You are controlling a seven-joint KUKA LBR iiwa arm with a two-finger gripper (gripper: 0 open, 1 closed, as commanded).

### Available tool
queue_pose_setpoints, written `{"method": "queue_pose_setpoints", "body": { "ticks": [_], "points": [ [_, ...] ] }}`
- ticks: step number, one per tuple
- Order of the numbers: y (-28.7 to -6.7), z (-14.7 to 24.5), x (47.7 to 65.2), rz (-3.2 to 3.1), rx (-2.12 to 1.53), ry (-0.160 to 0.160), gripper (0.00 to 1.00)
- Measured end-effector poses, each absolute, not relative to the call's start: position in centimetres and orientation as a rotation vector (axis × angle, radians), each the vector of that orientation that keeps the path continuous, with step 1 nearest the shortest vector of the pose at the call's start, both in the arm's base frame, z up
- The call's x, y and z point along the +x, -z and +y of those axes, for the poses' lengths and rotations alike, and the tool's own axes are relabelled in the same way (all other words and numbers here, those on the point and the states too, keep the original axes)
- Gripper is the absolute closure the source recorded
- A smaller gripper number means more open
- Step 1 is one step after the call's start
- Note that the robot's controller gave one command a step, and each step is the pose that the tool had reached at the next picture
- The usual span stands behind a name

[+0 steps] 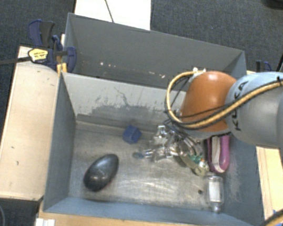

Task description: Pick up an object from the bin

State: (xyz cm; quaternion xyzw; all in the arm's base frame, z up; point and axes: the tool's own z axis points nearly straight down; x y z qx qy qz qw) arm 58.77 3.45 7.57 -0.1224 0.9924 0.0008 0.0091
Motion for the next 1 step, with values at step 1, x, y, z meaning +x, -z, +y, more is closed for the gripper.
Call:
{"method": "queue_pose_setpoints", "body": {
  "ticks": [1],
  "points": [
    [-22.40, 5.05, 55.39, 3.110, -0.364, 0.000, 1.00]
  ]
}}
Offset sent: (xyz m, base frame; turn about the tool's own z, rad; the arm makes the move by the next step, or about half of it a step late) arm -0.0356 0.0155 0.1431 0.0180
